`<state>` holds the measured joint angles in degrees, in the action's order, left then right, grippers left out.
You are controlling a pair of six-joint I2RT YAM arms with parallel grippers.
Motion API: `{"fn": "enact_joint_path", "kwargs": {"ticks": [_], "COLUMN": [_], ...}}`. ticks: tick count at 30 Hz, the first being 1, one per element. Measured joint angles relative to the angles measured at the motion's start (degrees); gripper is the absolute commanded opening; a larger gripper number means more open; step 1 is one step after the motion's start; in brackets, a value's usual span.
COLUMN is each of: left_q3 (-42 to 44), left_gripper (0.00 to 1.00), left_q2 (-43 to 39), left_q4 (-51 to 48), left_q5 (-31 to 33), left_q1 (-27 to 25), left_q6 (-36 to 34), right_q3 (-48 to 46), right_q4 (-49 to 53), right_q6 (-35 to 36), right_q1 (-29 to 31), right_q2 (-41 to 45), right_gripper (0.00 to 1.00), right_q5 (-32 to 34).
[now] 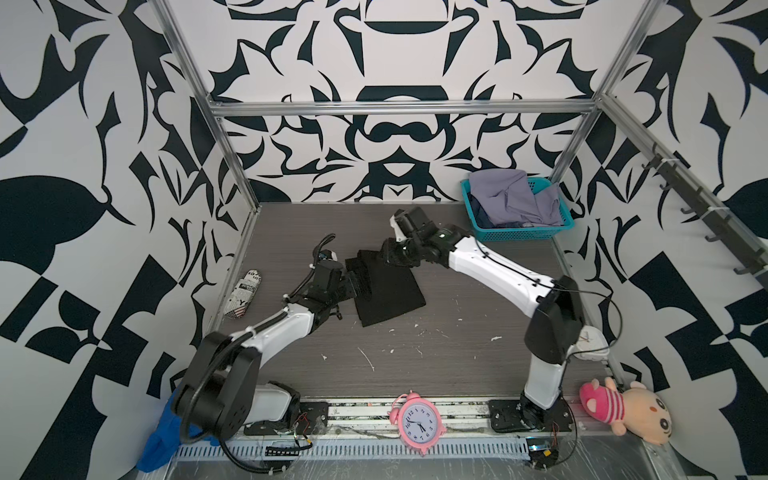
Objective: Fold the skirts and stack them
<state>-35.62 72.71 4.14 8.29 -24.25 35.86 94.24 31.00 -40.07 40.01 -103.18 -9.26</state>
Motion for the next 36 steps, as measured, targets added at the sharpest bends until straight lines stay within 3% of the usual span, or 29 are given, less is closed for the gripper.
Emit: {"fn": "enact_joint_path", "kwargs": {"ticks": [3,5,7,11,18,26,33,36], "left_q3": [-0.4,-2.0,-4.8,-10.6,-15.6,-16.9,-18.2,-18.3], "left_gripper": [0.60,0.56,0.51,0.46,0.37,0.30,0.26,0.31], "left_q2": [-5.0,-5.0,-2.9,5.0,18.4,28.4,35.1,34.7], "left_q4": [-3.4,-5.4,-6.1,-3.7,1.3,8.6,11.0,9.7], "left_q5": [1.2,0.9,-0.9,-4.9,-9.6,-13.7,-15.7,-14.9], "left_q1": [1.1,1.4,1.3,-0.8,-4.0,3.6,6.1,6.1], "left_q6": [-1.9,-3.0,-3.9,-5.0,-7.1,-6.8,-5.7,-5.8], "right_q3": [-5.0,-8.8,-12.5,-18.0,-23.9,-25.4,-28.4,-29.0], "right_q4": [-4.8,-8.7,-12.2,-16.7,-24.5,-29.5,-34.1,-34.1], "right_q6": [0.7,1.2,1.8,2.8,3.0,1.4,-2.1,-3.2], "right_q1": [-3.6,-5.6,-6.8,-7.4,-7.3,-8.2,-9.0,-8.9], "right_q2": [4.2,5.6,5.5,2.0,-4.4,-10.1,-11.5,-10.6], "right_gripper": [0.40,0.28,0.15,0.07,0.02,0.00,0.00,0.10], "right_q5": [-0.8,-2.6,-5.0,-9.5,-15.5,-15.6,-16.3,-16.2]}}
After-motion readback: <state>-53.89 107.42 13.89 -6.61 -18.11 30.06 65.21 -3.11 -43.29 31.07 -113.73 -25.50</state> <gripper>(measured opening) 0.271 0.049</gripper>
